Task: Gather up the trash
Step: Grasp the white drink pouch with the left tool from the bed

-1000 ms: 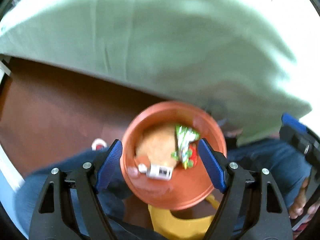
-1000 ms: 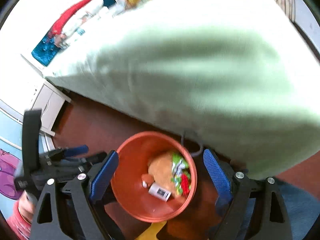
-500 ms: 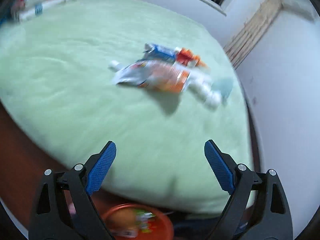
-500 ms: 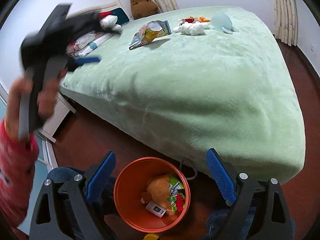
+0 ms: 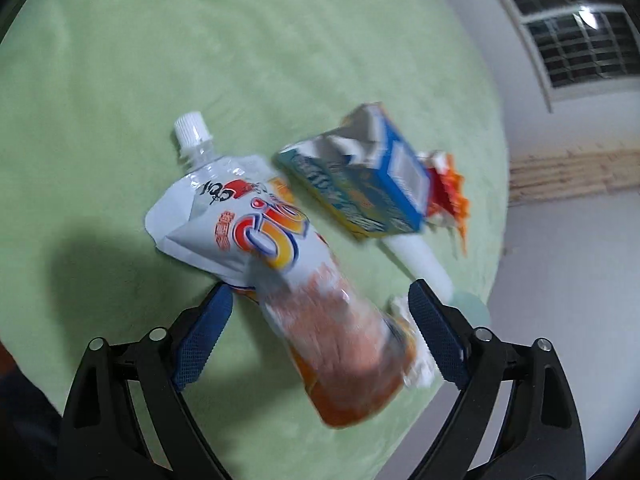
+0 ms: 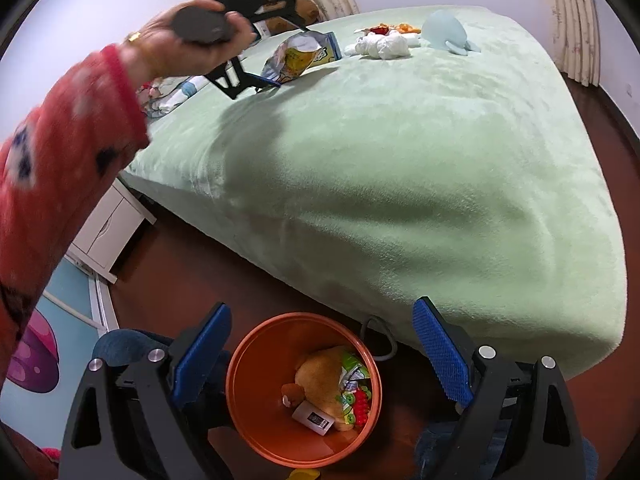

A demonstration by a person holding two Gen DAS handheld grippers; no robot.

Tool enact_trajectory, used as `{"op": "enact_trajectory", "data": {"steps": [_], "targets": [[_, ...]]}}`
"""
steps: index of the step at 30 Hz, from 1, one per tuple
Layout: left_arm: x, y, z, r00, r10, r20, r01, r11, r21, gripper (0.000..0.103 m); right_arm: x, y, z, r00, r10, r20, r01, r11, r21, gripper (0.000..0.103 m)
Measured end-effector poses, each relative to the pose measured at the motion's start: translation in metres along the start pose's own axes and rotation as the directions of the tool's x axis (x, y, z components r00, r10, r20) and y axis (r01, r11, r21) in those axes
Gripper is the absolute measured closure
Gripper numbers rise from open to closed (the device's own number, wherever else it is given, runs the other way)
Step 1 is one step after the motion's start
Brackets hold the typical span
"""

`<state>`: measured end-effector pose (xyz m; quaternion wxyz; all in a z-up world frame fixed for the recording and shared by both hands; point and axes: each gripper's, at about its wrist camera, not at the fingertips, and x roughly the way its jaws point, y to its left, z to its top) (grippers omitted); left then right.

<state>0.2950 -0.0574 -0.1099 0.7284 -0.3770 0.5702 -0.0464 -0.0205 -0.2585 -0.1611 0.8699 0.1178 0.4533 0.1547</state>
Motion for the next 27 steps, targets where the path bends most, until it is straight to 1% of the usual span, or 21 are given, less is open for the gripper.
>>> {"op": "enact_trajectory", "data": {"steps": [1, 3, 4, 6, 10, 15, 17, 19, 21, 23, 24, 25, 27], "targets": [[0.003, 0.001, 0.000, 1.000, 0.019, 0.005, -0.019, 1.000, 0.002, 0.036, 0.000, 0.000, 0.000, 1.000, 0.001, -0.001, -0.001, 1.000, -0.001, 0.013], [0.001, 0.004, -0.003, 1.000, 0.018, 0.019, -0.019, 1.000, 0.020, 0.041, 0.001, -0.003, 0.001, 1.000, 0.006, -0.002, -0.006, 1.000, 0.004, 0.013], [0.000, 0.003, -0.004, 0.999, 0.020, 0.030, -0.021, 0.999, 0.045, 0.057, 0.001, -0.003, 0.001, 1.000, 0.006, -0.001, -0.006, 1.000, 0.007, 0.013], [-0.005, 0.001, -0.009, 0.999, 0.019, 0.040, -0.023, 0.996, 0.090, 0.059, 0.000, -0.004, 0.002, 1.000, 0.007, 0.003, -0.007, 1.000, 0.013, 0.013], [-0.017, 0.002, -0.013, 0.997, 0.032, 0.072, -0.042, 0.989, 0.142, 0.061, -0.001, -0.003, 0.001, 1.000, 0.012, 0.003, -0.012, 1.000, 0.019, 0.013], [-0.037, 0.007, -0.025, 0.996, -0.003, 0.085, -0.013, 0.982, 0.189, 0.062, -0.008, 0.005, 0.002, 1.000, 0.009, 0.016, -0.009, 1.000, 0.001, 0.013], [-0.049, 0.008, -0.033, 0.996, -0.024, 0.091, 0.003, 0.974, 0.227, 0.063, -0.010, 0.006, 0.002, 1.000, 0.007, 0.021, -0.007, 1.000, -0.003, 0.013], [-0.064, 0.011, -0.044, 0.993, -0.031, 0.116, -0.001, 0.963, 0.270, 0.063, -0.013, 0.009, 0.002, 1.000, 0.003, 0.024, -0.003, 1.000, -0.006, 0.013], [-0.078, 0.014, -0.058, 0.989, -0.026, 0.143, -0.021, 0.947, 0.319, 0.063, -0.015, 0.011, 0.002, 1.000, 0.002, 0.026, -0.002, 1.000, -0.011, 0.013], [-0.095, 0.020, -0.076, 0.984, -0.027, 0.174, -0.041, 0.926, 0.376, 0.063, -0.017, 0.014, 0.002, 1.000, -0.001, 0.030, 0.001, 1.000, -0.018, 0.013], [-0.102, 0.022, -0.085, 0.981, -0.028, 0.192, -0.054, 0.913, 0.404, 0.063, -0.018, 0.015, 0.002, 1.000, -0.001, 0.030, 0.002, 1.000, -0.020, 0.013], [-0.110, 0.026, -0.098, 0.975, -0.020, 0.222, -0.081, 0.895, 0.439, 0.063, -0.018, 0.017, 0.003, 0.999, -0.002, 0.032, 0.002, 1.000, -0.023, 0.013], [-0.123, 0.035, -0.121, 0.966, -0.014, 0.258, -0.119, 0.862, 0.493, 0.063, -0.019, 0.019, 0.005, 0.999, -0.006, 0.035, 0.007, 0.999, -0.033, 0.013]]}}
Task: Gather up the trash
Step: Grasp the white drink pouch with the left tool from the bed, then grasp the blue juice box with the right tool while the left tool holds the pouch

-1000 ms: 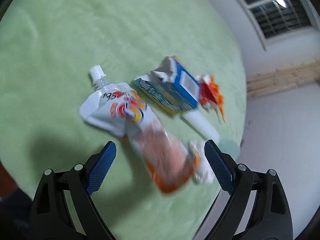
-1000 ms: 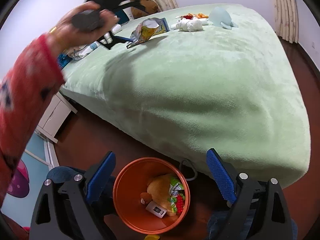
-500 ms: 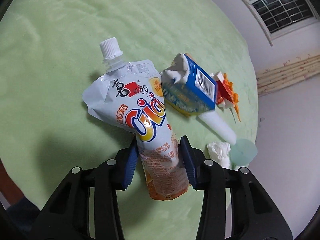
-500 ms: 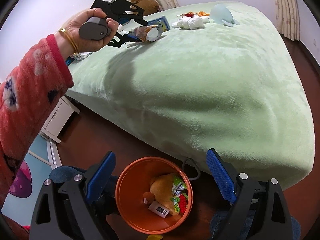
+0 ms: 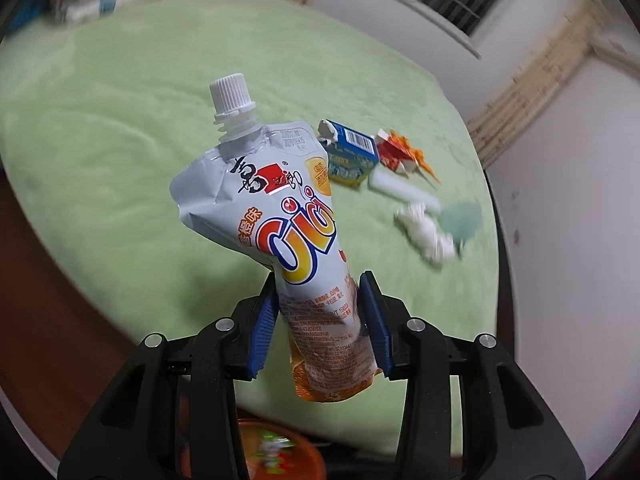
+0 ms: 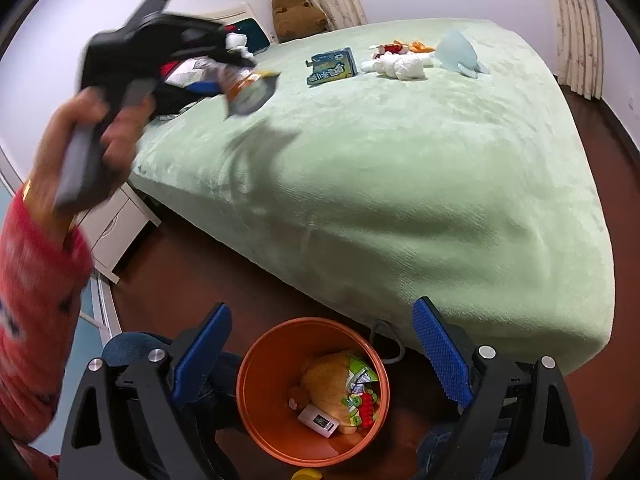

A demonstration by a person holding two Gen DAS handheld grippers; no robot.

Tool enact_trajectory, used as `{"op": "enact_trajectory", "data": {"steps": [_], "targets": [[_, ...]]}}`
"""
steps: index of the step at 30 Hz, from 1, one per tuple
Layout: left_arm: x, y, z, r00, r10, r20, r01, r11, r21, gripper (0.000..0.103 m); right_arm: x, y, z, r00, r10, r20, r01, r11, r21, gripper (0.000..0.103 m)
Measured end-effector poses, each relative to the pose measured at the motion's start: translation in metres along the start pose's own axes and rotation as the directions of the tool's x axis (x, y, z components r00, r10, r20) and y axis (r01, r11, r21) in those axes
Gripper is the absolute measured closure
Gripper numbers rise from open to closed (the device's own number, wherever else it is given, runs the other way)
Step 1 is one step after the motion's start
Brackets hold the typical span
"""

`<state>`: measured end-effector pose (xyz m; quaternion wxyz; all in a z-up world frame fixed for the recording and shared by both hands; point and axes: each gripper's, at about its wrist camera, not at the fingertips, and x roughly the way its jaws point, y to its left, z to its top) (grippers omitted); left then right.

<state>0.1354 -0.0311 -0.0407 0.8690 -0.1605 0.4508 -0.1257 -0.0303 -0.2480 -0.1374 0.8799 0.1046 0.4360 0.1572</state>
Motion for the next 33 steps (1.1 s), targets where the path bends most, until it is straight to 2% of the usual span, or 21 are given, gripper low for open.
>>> {"op": "enact_trajectory", "data": {"steps": [4, 8, 13, 16, 21, 26, 29, 33], "targets": [[-0.023, -0.001, -0.035, 0.999, 0.042, 0.033, -0.045, 0.994, 0.095, 0.063, -0.001, 0.002, 0.008, 1.000, -0.014, 0.016, 0.014, 1.000, -0.004, 0.013], [-0.036, 0.001, -0.065, 0.996, 0.070, 0.055, -0.078, 0.986, 0.150, 0.063, -0.003, 0.002, 0.027, 0.997, -0.057, 0.055, 0.058, 0.998, -0.015, 0.013], [-0.048, 0.016, -0.092, 0.994, 0.094, 0.054, -0.102, 0.979, 0.174, 0.063, -0.002, 0.000, 0.073, 0.983, -0.129, 0.134, 0.134, 0.990, -0.033, 0.013], [-0.053, 0.026, -0.103, 0.992, 0.112, 0.059, -0.120, 0.976, 0.179, 0.063, 0.008, 0.004, 0.110, 0.979, -0.126, 0.163, 0.139, 0.988, -0.070, 0.013], [-0.059, 0.044, -0.114, 0.992, 0.116, 0.055, -0.124, 0.980, 0.158, 0.063, 0.059, 0.018, 0.195, 0.985, -0.107, 0.139, 0.121, 0.988, -0.098, 0.010], [-0.052, 0.057, -0.114, 0.992, 0.123, 0.039, -0.127, 0.982, 0.142, 0.063, 0.121, 0.029, 0.267, 0.990, -0.094, 0.108, 0.099, 0.994, -0.038, 0.007], [-0.047, 0.063, -0.109, 0.992, 0.123, 0.031, -0.126, 0.983, 0.133, 0.063, 0.154, 0.036, 0.297, 0.985, -0.138, 0.099, 0.141, 0.990, -0.025, 0.007], [-0.043, 0.068, -0.102, 0.992, 0.121, 0.040, -0.125, 0.984, 0.125, 0.063, 0.204, 0.036, 0.325, 0.965, -0.255, 0.066, 0.257, 0.966, -0.011, 0.007]]}}
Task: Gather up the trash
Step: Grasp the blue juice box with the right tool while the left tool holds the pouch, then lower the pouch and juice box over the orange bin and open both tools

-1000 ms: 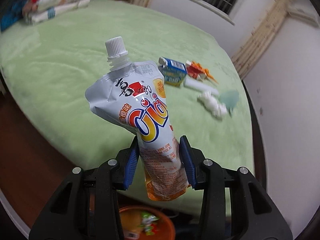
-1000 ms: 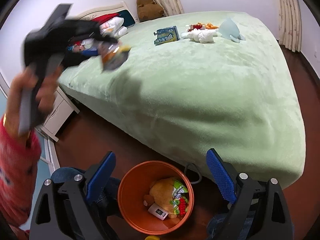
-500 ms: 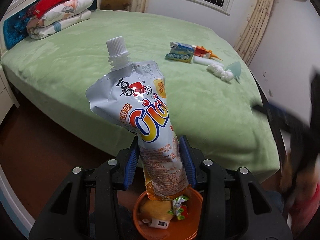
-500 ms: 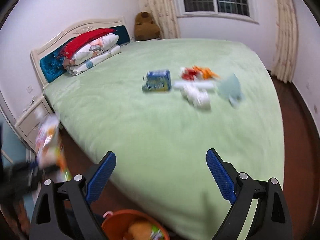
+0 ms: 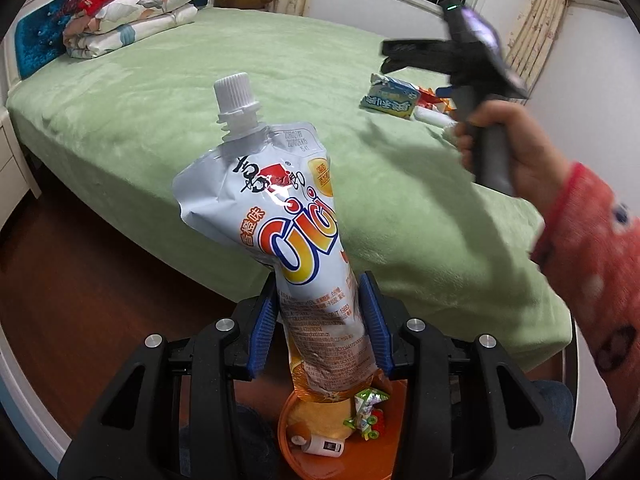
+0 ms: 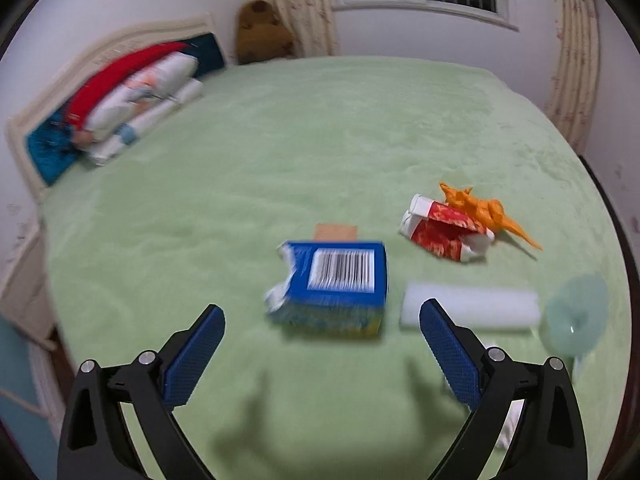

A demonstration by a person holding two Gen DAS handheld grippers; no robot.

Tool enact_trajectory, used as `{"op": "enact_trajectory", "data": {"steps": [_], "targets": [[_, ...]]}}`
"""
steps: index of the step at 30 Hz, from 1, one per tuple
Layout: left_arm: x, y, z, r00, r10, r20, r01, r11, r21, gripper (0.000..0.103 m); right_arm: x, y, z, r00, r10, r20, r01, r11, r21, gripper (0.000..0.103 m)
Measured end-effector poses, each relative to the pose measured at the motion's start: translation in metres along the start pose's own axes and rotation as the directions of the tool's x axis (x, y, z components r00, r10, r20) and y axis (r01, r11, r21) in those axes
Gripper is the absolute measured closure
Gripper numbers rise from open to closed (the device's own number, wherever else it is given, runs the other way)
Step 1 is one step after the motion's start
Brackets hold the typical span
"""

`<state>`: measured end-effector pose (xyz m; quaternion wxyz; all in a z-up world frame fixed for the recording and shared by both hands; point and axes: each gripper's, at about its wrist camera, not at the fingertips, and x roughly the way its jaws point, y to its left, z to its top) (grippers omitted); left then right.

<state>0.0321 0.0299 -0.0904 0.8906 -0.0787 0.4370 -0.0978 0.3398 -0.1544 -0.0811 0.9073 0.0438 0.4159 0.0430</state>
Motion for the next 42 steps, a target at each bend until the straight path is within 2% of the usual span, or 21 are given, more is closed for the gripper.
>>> {"op": "enact_trajectory", "data": {"steps": [3, 5, 9, 14, 22, 26, 31, 35, 42], "targets": [[0.003, 0.000, 0.000, 1.000, -0.004, 0.001, 0.004, 1.000, -0.002, 0.063, 0.026, 0.009, 0.007, 0.997, -0.064, -0.039, 0.063, 0.998, -0.027, 0.010], [0.006, 0.000, 0.002, 1.000, -0.011, -0.005, 0.011, 1.000, -0.006, 0.063, 0.033, 0.012, 0.008, 0.995, -0.088, -0.056, 0.085, 0.995, -0.049, 0.038], [0.005, 0.000, 0.000, 1.000, -0.017, -0.005, 0.017, 1.000, -0.011, 0.063, 0.021, 0.004, 0.006, 0.996, -0.068, -0.053, 0.066, 0.997, -0.031, 0.040], [0.001, -0.001, -0.001, 1.000, -0.027, -0.001, 0.027, 1.000, -0.010, 0.063, -0.020, -0.011, -0.003, 1.000, -0.018, 0.000, 0.018, 1.000, -0.019, 0.040], [-0.014, -0.017, -0.004, 0.999, -0.032, 0.020, 0.032, 0.999, 0.023, 0.063, -0.123, -0.029, -0.032, 0.987, 0.103, 0.120, -0.096, 0.993, -0.065, 0.040], [-0.016, -0.027, -0.010, 0.999, -0.036, 0.007, 0.036, 0.998, 0.046, 0.063, -0.179, -0.040, -0.069, 0.973, 0.174, 0.152, -0.158, 0.981, -0.110, 0.040], [-0.015, -0.043, -0.024, 0.997, -0.065, -0.029, 0.068, 0.992, 0.103, 0.063, -0.229, -0.050, -0.139, 0.962, 0.244, 0.123, -0.225, 0.962, -0.156, 0.040], [-0.008, -0.044, -0.042, 0.990, -0.109, -0.095, 0.121, 0.984, 0.129, 0.063, -0.246, -0.057, -0.187, 0.958, 0.276, 0.078, -0.261, 0.951, -0.164, 0.040], [0.012, -0.037, -0.086, 0.970, -0.117, -0.214, 0.146, 0.982, 0.123, 0.063, -0.247, -0.056, -0.258, 0.955, 0.296, -0.017, -0.294, 0.940, -0.172, 0.040]]}}
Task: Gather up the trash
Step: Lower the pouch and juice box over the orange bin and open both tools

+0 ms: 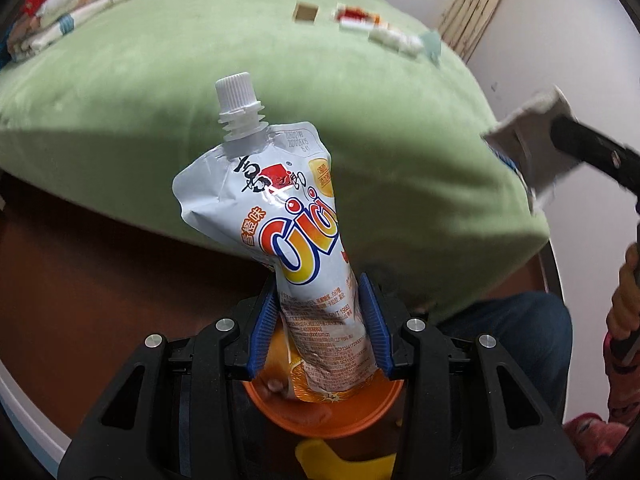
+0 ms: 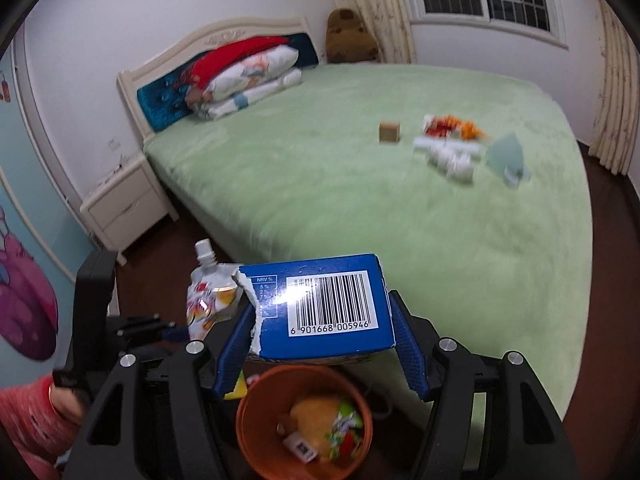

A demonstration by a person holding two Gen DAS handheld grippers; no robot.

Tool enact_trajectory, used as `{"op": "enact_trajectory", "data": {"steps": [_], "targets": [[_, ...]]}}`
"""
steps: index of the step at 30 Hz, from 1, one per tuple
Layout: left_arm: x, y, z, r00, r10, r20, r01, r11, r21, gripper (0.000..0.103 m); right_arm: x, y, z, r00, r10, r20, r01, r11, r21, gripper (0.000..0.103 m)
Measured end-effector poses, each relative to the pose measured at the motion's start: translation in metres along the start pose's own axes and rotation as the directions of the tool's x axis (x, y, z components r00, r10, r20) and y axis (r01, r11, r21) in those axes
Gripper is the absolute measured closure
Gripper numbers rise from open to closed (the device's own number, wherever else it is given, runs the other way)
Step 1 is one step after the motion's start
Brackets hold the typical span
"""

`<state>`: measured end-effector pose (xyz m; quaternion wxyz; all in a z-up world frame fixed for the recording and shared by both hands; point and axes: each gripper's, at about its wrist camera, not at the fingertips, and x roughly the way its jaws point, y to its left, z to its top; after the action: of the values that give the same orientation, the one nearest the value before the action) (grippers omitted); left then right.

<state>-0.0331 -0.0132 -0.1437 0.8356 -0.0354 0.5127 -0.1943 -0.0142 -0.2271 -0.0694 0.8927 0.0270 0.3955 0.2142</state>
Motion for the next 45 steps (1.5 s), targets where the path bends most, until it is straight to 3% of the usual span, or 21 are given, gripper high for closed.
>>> {"op": "enact_trajectory", "data": {"steps": [4, 11, 21, 24, 26, 28, 39, 45], "targets": [[0.017, 0.004, -0.018, 0.997, -0.021, -0.071, 0.020, 1.000, -0.017, 0.063, 0.022, 0.002, -0.029, 0.996, 0.024, -0.084, -0.022, 0.999, 0.025, 0.040], [0.063, 0.011, -0.051, 0.976, 0.026, -0.218, -0.037, 0.998, -0.045, 0.063, 0.070, -0.006, -0.082, 0.970, 0.024, -0.241, 0.002, 0.994, 0.106, 0.040], [0.126, 0.009, -0.089, 0.918, 0.046, -0.394, -0.079, 0.994, -0.069, 0.063, 0.135, -0.028, -0.144, 0.897, 0.052, -0.438, 0.047, 0.976, 0.211, 0.039], [0.134, 0.009, -0.091, 0.910, 0.054, -0.411, -0.092, 0.993, -0.073, 0.059, 0.143, -0.031, -0.150, 0.882, 0.074, -0.466, 0.047, 0.969, 0.244, 0.031], [0.138, 0.011, -0.088, 0.911, 0.053, -0.409, -0.094, 0.992, -0.080, 0.038, 0.143, -0.033, -0.150, 0.886, 0.070, -0.459, 0.058, 0.964, 0.259, 0.022], [0.136, 0.010, -0.086, 0.917, 0.043, -0.397, -0.087, 0.992, -0.094, 0.027, 0.142, -0.035, -0.145, 0.893, 0.066, -0.446, 0.063, 0.961, 0.269, 0.020], [0.128, 0.010, -0.082, 0.920, 0.063, -0.386, -0.098, 0.993, -0.071, 0.021, 0.127, -0.041, -0.133, 0.915, 0.061, -0.400, 0.064, 0.954, 0.292, 0.017], [0.115, 0.007, -0.076, 0.933, 0.068, -0.353, -0.097, 0.993, -0.067, 0.021, 0.115, -0.037, -0.125, 0.928, 0.058, -0.367, 0.053, 0.958, 0.283, 0.017]]}}
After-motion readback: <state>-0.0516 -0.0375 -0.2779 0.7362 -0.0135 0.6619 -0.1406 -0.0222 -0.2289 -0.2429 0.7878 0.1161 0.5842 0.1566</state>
